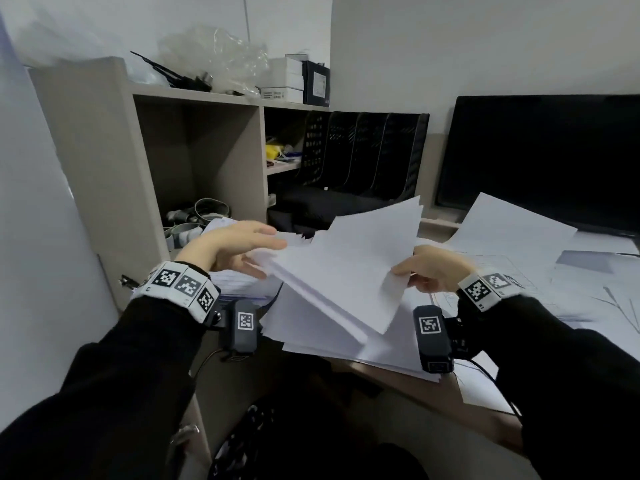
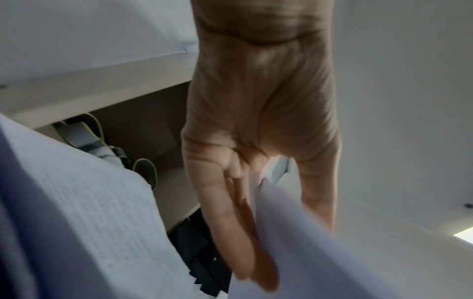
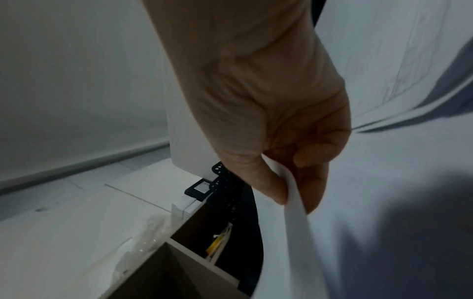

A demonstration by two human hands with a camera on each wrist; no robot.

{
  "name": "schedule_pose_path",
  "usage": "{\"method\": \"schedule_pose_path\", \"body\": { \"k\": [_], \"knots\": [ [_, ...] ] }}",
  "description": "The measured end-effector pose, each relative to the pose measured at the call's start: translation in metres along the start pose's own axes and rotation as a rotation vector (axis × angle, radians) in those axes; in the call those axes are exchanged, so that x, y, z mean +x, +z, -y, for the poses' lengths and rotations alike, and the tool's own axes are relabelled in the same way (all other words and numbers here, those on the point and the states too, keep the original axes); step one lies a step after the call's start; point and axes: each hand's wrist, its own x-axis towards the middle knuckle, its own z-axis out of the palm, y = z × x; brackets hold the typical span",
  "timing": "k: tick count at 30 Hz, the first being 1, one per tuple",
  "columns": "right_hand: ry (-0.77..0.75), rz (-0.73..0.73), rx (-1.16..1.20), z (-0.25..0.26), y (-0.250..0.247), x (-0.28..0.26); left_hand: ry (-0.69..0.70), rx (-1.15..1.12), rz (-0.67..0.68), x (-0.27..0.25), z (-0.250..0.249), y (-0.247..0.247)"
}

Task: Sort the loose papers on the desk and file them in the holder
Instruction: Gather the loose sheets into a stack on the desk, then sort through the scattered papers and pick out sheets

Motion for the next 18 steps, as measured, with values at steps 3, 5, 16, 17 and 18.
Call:
{"method": "schedule_pose_path", "body": {
  "k": [3,5,16,17,18],
  "knots": [
    [0.052,0.029,-0.209,-0.005,-0.002,0.005,-0.091,0.099,0.092,-0.001,0.005,-0.002],
    [0.076,0.048,-0.287,-0.008,-0.004,0.007,-0.123,0.149,0.137,0.000,0.005,0.002],
    [-0.031,-0.105,-0.039,-0.014,-0.004,0.018,-0.152,0.374,0.275,0.001,-0.016,0.033],
    [-0.032,-0.112,-0.025,-0.015,-0.008,0.018,-0.142,0.385,0.271,0.000,-0.020,0.035],
    [-0.022,-0.115,-0.024,-0.015,-0.014,0.018,-0.130,0.396,0.266,0.000,-0.026,0.037]
  ]
}}
